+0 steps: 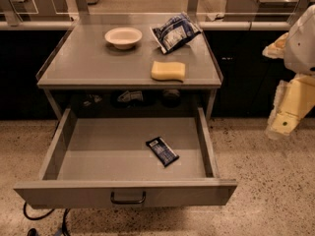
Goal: Pick rxbar blueberry from top drawer and place on counter
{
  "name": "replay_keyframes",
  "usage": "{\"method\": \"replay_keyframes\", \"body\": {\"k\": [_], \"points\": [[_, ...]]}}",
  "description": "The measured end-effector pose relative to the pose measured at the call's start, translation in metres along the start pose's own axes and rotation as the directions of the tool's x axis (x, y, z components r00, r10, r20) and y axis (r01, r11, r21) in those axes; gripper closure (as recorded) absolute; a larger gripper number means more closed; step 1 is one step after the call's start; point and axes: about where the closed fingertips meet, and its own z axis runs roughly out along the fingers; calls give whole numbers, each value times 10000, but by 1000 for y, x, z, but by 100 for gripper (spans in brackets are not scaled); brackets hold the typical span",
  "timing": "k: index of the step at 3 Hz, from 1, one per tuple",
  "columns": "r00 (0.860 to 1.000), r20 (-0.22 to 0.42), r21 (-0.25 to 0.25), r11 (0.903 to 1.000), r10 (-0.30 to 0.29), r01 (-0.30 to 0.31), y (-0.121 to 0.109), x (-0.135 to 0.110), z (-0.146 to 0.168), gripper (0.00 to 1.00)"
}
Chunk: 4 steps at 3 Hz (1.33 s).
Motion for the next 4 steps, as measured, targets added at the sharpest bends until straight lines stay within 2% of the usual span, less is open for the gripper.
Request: {"method": "replay_keyframes", "body": {"k": [1, 2, 3, 4], "points": [[9930, 963, -640, 9960, 684, -624, -3, 32, 38, 0], [9602, 2280, -2046, 9721, 1616, -1151, 4, 43, 94, 0], [9187, 3148, -3217, 9374, 2385, -1332, 13, 47, 134, 0], [9050, 3530, -3825, 9193, 2375, -920, 19, 37, 147, 0]]}}
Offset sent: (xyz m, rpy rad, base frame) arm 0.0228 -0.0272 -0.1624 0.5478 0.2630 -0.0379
